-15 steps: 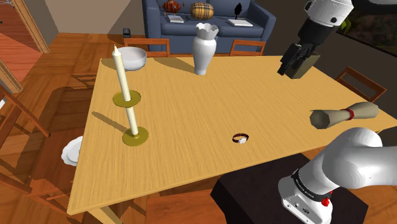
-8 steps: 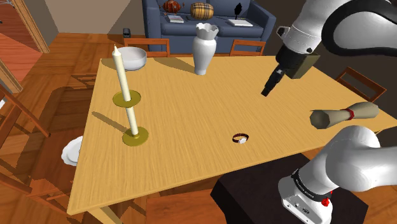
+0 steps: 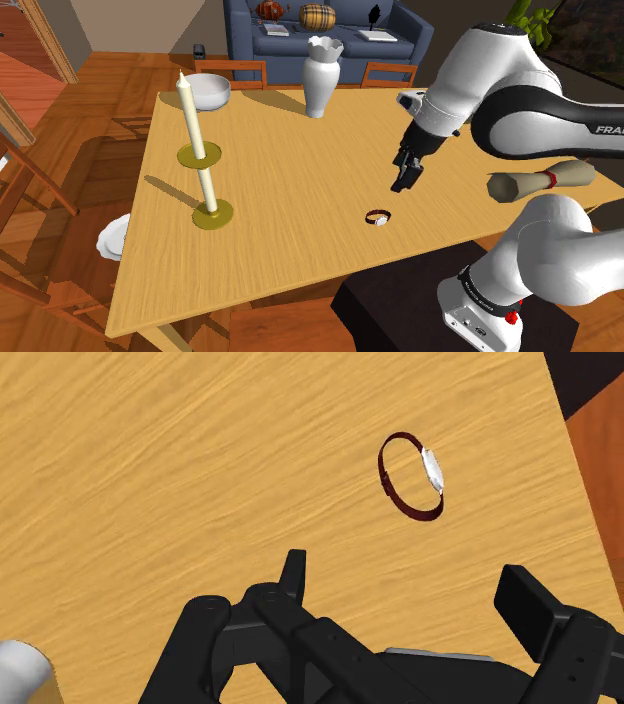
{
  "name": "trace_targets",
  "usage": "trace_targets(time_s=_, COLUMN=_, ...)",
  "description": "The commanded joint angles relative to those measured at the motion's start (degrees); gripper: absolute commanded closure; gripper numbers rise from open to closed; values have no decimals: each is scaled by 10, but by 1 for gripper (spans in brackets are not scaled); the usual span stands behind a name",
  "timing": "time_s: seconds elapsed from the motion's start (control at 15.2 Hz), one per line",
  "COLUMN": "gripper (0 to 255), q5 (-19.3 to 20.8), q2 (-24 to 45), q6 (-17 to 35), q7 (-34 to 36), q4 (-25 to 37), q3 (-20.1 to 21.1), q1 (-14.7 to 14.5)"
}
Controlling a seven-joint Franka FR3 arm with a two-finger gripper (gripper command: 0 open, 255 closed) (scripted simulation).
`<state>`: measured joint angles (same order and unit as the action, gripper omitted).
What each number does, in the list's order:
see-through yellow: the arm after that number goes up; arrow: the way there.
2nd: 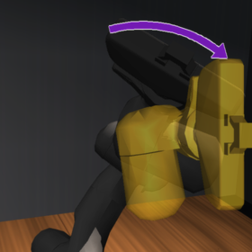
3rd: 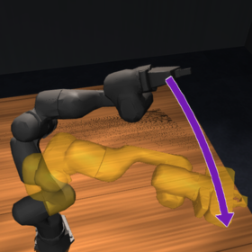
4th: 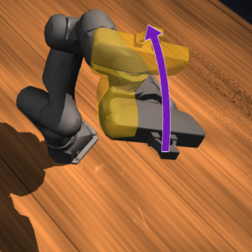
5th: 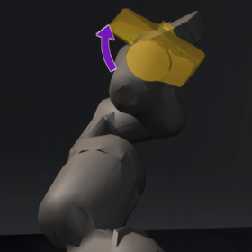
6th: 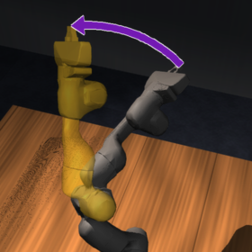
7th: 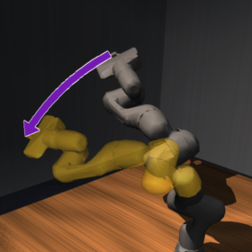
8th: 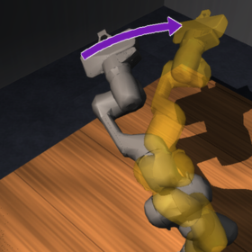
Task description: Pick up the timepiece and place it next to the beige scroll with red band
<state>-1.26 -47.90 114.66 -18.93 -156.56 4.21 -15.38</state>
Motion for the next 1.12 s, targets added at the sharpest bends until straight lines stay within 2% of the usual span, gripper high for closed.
trace_targets(time_s=0.0, gripper=0, q5=-1, q2=7, q6=39, q7=-31, q4=-30, q3=3, q1=-23)
trace_targets(time_s=0.33, gripper=0, q5=-4, q2=34, q6=139, q7=-99, q4=-100, q3=15, q1=-82)
trace_targets(time_s=0.4, gripper=0, q5=-4, q2=37, q6=146, q7=-104, q4=-104, q3=15, q1=-86)
trace_targets(time_s=0.86, gripper=0, q5=-3, q2=96, q6=235, q7=-102, q4=-133, q3=19, q1=-83)
trace_targets(time_s=1.06, gripper=0, q5=-3, q2=96, q6=235, q7=-102, q4=-133, q3=19, q1=-83)
